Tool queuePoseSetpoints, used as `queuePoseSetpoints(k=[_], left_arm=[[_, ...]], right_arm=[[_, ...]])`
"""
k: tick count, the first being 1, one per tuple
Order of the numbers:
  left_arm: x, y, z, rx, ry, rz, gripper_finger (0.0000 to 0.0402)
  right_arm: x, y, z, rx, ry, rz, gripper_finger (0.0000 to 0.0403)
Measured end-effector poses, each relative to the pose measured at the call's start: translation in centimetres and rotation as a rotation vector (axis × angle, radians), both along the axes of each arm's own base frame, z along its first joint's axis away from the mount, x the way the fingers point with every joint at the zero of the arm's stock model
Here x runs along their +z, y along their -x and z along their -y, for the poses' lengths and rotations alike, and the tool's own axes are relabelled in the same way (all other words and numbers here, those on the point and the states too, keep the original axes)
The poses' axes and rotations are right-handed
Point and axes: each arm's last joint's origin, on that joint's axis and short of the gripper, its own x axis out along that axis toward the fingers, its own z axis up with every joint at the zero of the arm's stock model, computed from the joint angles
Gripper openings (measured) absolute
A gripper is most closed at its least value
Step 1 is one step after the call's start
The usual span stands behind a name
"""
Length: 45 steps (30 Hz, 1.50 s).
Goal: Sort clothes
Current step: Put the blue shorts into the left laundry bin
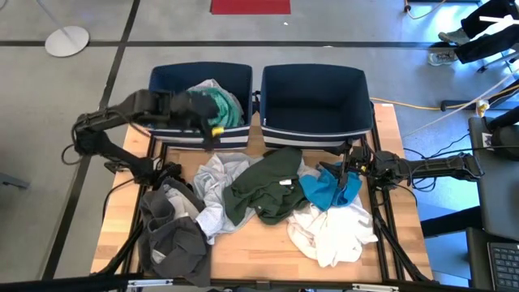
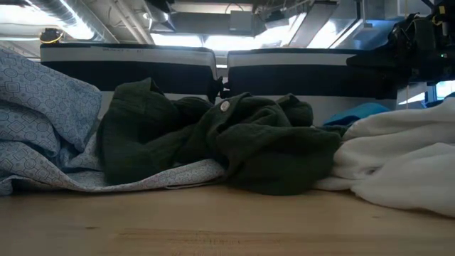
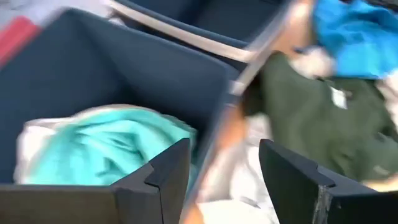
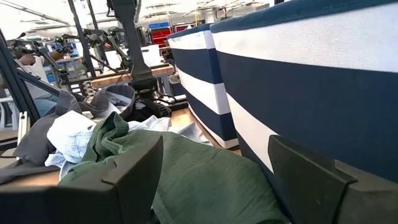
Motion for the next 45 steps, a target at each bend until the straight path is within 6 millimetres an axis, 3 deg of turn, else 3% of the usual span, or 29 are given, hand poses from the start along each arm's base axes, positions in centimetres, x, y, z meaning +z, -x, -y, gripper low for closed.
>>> queuePoseSetpoints(k=[7, 11, 19, 27, 39, 45], left_arm=[[-1.7, -0.5, 5.4, -0.101, 0.095, -0.041, 0.0182], [-3.7, -0.4, 7.9, -0.130, 0.131, -0.092, 0.0182], [-8.6, -0.3, 10.7, -0.092, 0.186, -0.171, 0.0182], [-11.7, -1.1, 11.7, -0.116, 0.218, -0.132, 0.0182], [-12.4, -2.7, 11.3, -0.117, 0.224, -0.070, 0.0183], [-13.2, -4.7, 11.5, -0.197, 0.178, -0.045, 0.0183]], right_arm=[[0.0, 0.0, 0.0, 0.001, -0.004, -0.004, 0.0294], [-0.1, 0.0, 0.0, 0.000, -0.004, -0.005, 0.0294], [0.0, 0.0, 0.0, 0.000, -0.005, -0.001, 0.0294], [0.0, 0.0, 0.0, 0.000, -0.005, 0.004, 0.0294], [0.1, 0.0, 0.0, 0.010, 0.016, 0.012, 0.0294], [0.3, -0.1, -0.2, 0.072, 0.028, -0.005, 0.0294]])
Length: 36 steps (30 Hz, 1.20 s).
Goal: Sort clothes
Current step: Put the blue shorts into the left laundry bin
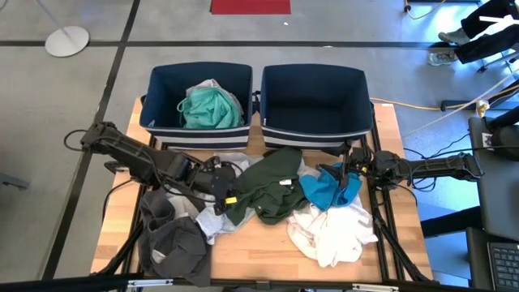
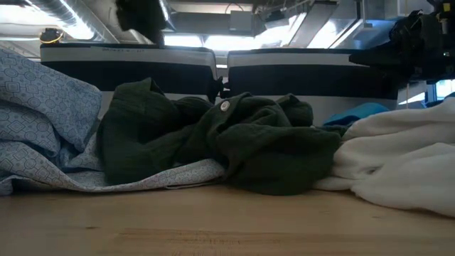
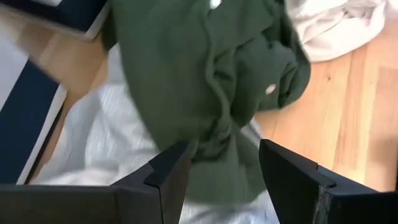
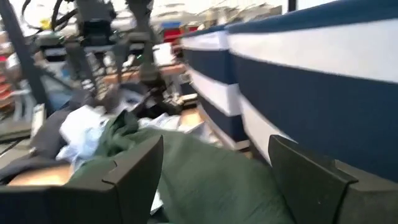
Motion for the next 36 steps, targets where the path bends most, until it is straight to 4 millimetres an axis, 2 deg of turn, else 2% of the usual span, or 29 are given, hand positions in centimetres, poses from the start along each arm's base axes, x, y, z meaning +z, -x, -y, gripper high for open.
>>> queuePoseSetpoints(k=[9, 13, 24, 30, 36], left_arm=[[-1.6, -2.5, 1.5, -0.099, -0.037, 0.054, 0.0183], [-2.5, -3.3, 2.4, -0.138, -0.052, 0.067, 0.0183], [-5.0, -4.1, 4.0, -0.142, -0.150, 0.015, 0.0183], [-5.7, -4.2, 4.4, -0.151, -0.158, -0.005, 0.0183], [-5.8, -3.9, 5.3, -0.152, -0.199, 0.004, 0.0182]], right_arm=[[2.2, -0.7, -0.5, 0.159, -0.029, -0.017, 0.0294], [3.1, -1.3, -0.6, 0.205, -0.062, -0.120, 0.0294], [7.9, -3.4, -1.6, 0.167, -0.127, -0.420, 0.0294], [7.8, -4.7, -3.1, 0.169, -0.170, -0.588, 0.0294], [5.4, -5.7, -4.1, 0.093, -0.170, -0.788, 0.0294]])
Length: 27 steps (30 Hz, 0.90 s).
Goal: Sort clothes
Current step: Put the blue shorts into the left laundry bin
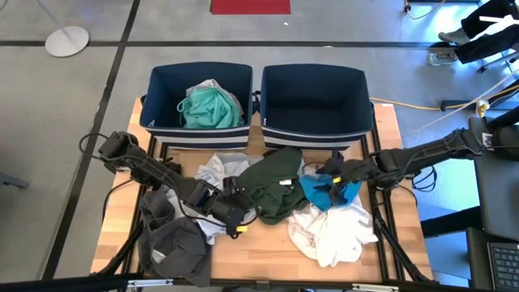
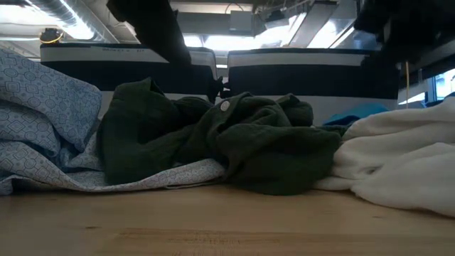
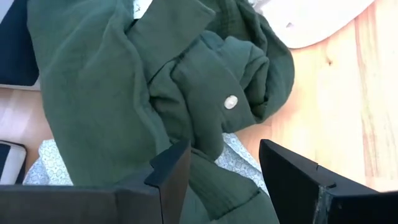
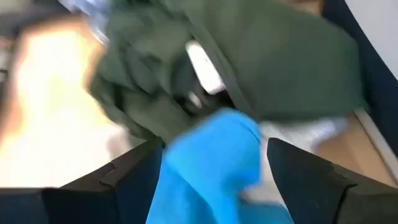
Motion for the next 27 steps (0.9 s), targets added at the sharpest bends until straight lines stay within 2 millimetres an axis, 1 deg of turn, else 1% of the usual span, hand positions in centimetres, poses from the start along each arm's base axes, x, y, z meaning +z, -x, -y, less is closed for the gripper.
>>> queuePoseSetpoints(k=[3, 7, 11, 14, 17, 19, 22, 27], left_arm=[[0.0, 0.2, 0.4, -0.010, -0.005, 0.004, 0.0182], [0.0, 0.4, 0.8, -0.015, -0.001, 0.005, 0.0182], [-0.1, 0.7, 1.0, -0.019, -0.007, -0.012, 0.0182], [-0.2, 0.9, 1.1, -0.016, -0.011, -0.025, 0.0182], [-0.2, 0.9, 1.1, -0.015, -0.015, -0.029, 0.0182], [-0.2, 0.9, 1.1, -0.014, -0.017, -0.028, 0.0182], [-0.2, 0.9, 1.1, -0.014, -0.018, -0.028, 0.0182], [-0.2, 0.9, 1.1, -0.014, -0.020, -0.027, 0.0182]], right_arm=[[-1.2, -0.4, 0.0, -0.033, 0.050, -0.088, 0.0294], [-2.1, -1.1, -0.1, -0.034, 0.070, -0.145, 0.0294], [-3.0, -1.6, -0.3, -0.025, 0.075, -0.192, 0.0294], [-3.6, -1.9, -0.5, 0.013, 0.047, -0.234, 0.0294], [-4.0, -2.1, -0.5, 0.015, 0.050, -0.254, 0.0286], [-4.2, -2.1, -0.5, 0.018, 0.050, -0.274, 0.0271], [-4.3, -2.0, -0.5, 0.023, 0.048, -0.290, 0.0231], [-4.3, -2.0, -0.6, 0.024, 0.047, -0.287, 0.0136]])
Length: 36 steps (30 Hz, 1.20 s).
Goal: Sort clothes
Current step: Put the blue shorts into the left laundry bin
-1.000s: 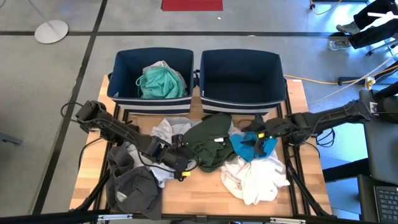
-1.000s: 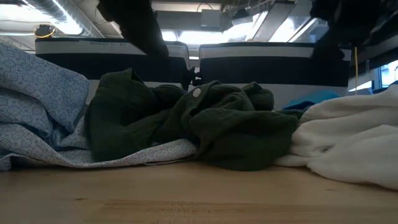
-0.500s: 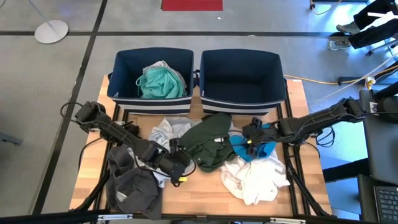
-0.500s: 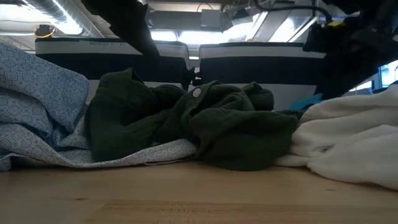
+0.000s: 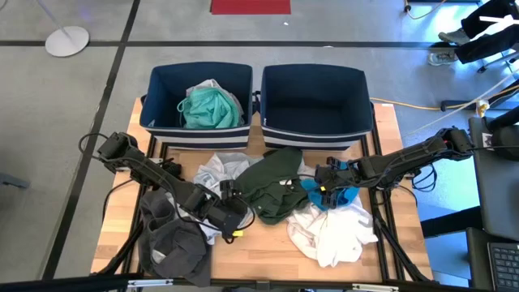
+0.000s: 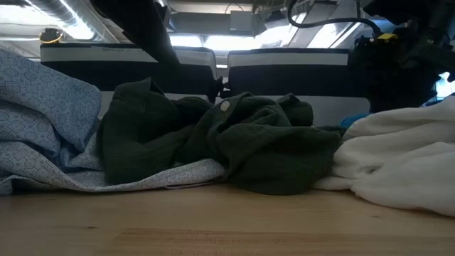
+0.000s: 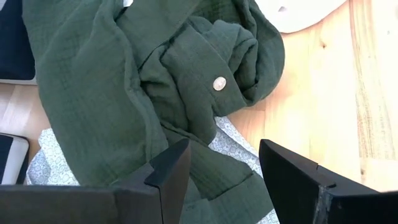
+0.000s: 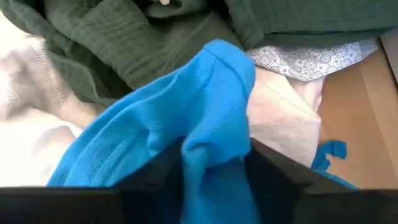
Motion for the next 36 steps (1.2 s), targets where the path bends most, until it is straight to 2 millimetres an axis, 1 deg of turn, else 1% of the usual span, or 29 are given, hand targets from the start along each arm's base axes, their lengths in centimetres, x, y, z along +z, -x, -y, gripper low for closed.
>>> queuePoseSetpoints(k=[5, 6, 7, 8, 11, 14, 20, 22, 26, 29, 33, 36], left_arm=[[0.0, 0.0, 0.0, 0.001, 0.000, 0.000, 0.0182], [0.0, 0.0, 0.0, 0.001, -0.001, 0.000, 0.0182], [0.0, 0.0, 0.0, 0.001, 0.000, 0.000, 0.0182], [0.0, 0.0, 0.0, 0.000, -0.001, 0.000, 0.0182], [0.0, 0.0, 0.0, -0.009, -0.022, 0.002, 0.0182], [0.1, 0.0, -0.1, -0.024, -0.043, 0.004, 0.0182], [0.6, 0.0, -0.2, -0.017, -0.084, 0.036, 0.0182], [1.0, 0.1, -0.3, -0.021, -0.096, 0.058, 0.0182], [2.6, 0.5, -0.7, -0.010, -0.115, 0.125, 0.0182], [4.2, 1.1, -1.1, 0.017, -0.134, 0.196, 0.0182], [6.0, 1.5, -1.6, 0.056, -0.186, 0.289, 0.0182], [7.0, 1.3, -1.9, 0.073, -0.212, 0.356, 0.0182]], right_arm=[[0.1, 0.0, 0.0, 0.037, 0.020, 0.001, 0.0034], [0.1, 0.0, 0.0, 0.047, 0.026, 0.002, 0.0018], [0.2, 0.0, 0.0, 0.053, 0.031, 0.002, 0.0012], [0.5, -0.1, 0.0, 0.065, 0.043, 0.003, 0.0011], [2.1, -0.5, 0.0, 0.055, 0.065, 0.016, 0.0030], [4.2, -0.9, 0.0, 0.057, 0.110, 0.028, 0.0038], [8.7, -2.0, -0.2, 0.103, 0.158, 0.141, 0.0011], [10.1, -2.2, -0.3, 0.120, 0.165, 0.183, 0.0007], [12.5, -2.7, -0.4, 0.140, 0.183, 0.281, 0.0014], [14.1, -3.2, -0.4, 0.151, 0.219, 0.367, 0.0022], [15.7, -3.8, -0.5, 0.174, 0.262, 0.489, 0.0018], [16.5, -4.2, -0.6, 0.191, 0.287, 0.579, 0.0013]])
